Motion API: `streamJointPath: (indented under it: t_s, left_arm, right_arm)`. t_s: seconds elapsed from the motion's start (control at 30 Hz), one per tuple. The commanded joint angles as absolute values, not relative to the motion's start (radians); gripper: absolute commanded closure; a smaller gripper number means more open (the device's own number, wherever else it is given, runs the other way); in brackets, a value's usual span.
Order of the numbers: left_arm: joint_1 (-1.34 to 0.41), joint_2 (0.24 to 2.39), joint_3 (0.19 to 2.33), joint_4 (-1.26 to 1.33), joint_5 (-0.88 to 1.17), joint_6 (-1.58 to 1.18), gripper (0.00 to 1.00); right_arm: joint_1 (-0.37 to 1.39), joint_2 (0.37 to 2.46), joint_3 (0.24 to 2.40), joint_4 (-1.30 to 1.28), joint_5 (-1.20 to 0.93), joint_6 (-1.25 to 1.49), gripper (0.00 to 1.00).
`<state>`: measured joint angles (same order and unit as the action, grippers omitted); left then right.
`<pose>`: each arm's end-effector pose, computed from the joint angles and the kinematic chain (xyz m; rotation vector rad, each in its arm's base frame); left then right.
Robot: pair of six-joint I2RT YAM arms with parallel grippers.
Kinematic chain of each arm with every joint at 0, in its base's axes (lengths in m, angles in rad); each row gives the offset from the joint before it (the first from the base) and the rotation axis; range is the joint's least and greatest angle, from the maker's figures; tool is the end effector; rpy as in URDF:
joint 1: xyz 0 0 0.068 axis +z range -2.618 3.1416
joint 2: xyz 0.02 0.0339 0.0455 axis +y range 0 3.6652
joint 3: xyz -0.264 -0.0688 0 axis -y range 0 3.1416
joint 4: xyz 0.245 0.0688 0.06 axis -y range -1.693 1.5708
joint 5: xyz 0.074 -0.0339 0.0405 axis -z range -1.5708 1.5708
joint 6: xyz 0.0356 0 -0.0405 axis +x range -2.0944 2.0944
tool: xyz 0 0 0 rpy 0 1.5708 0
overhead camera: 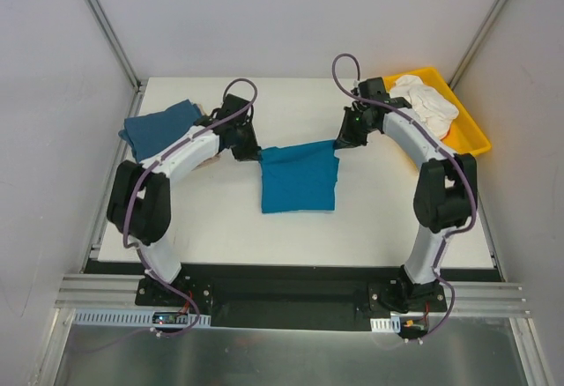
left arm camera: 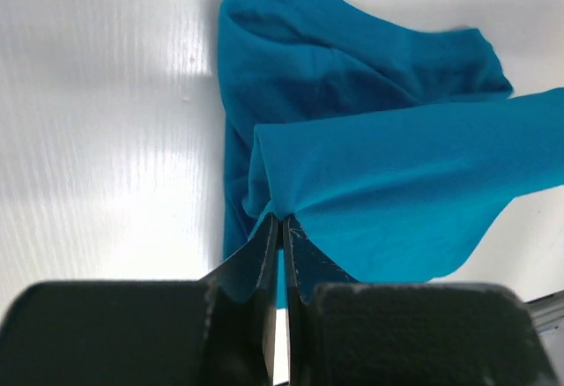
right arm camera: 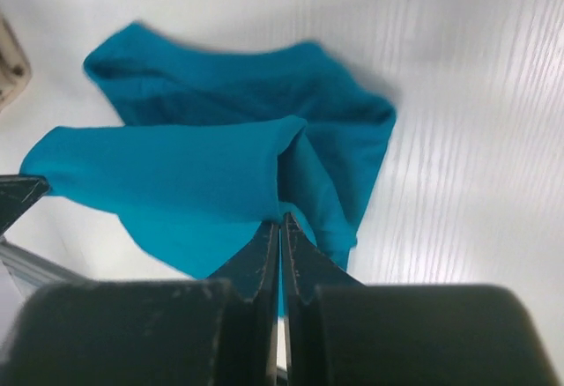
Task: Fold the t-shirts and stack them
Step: Fold the long partially folded tshirt into a neat square, then put the neatly folded tshirt into the corner of the board with the left arm
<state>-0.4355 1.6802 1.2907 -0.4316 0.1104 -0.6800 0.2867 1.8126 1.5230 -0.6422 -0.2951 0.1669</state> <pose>0.3363 -0.1608 0.2583 -0.2497 2.4755 -0.6346 0.3804 0.1229 0.2706 -0.2755 2.5170 0.5544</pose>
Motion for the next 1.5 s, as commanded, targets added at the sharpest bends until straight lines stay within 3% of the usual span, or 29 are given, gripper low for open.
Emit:
streamJointPath:
  t_s: [0.0, 0.1, 0.13, 0.17, 0.2, 0.23, 0.47, 0.9, 1.27, 1.47]
  left_arm:
    - [-0.385, 1.825, 1.423, -0.453, 0.132, -0.623, 0.95]
    - [-0.362, 1.893, 1.496, -0.454, 0.215, -0.609, 0.4]
    - [-0.362, 1.899, 1.505, -0.456, 0.222, -0.62, 0.26]
    - [-0.362, 1.898, 1.511, -0.453, 0.244, -0.624, 0.03]
    - [-0.362, 1.89, 1.509, -0.453, 0.258, -0.629, 0.01]
    - [-0.364, 1.884, 1.509, -0.453, 0.264, -0.637, 0.01]
    - [-0.373, 1.821, 1.393, -0.446, 0.316, -0.647, 0.01]
    - [-0.402, 1.781, 1.252, -0.43, 0.222, -0.647, 0.02]
    - [-0.402, 1.985, 1.417, -0.42, 0.262, -0.588, 0.19]
    - [-0.44, 2.037, 1.434, -0.42, 0.224, -0.583, 0.35]
  right_arm:
    - [0.256, 1.957, 1.681, -0.635, -0.2, 0.164, 0.99]
    - [0.255, 2.083, 1.831, -0.698, -0.213, 0.146, 0.55]
    - [0.256, 2.101, 1.859, -0.715, -0.219, 0.141, 0.31]
    - [0.258, 2.112, 1.87, -0.73, -0.204, 0.141, 0.22]
    - [0.261, 2.108, 1.865, -0.73, -0.195, 0.14, 0.11]
    - [0.264, 2.099, 1.855, -0.73, -0.184, 0.14, 0.03]
    - [0.276, 1.876, 1.582, -0.644, -0.172, 0.149, 0.03]
    - [0.304, 1.457, 1.106, -0.567, -0.192, 0.161, 0.03]
    - [0.304, 1.24, 0.983, -0.679, -0.072, 0.17, 0.03]
    - [0.304, 1.132, 0.94, -0.722, -0.008, 0.172, 0.03]
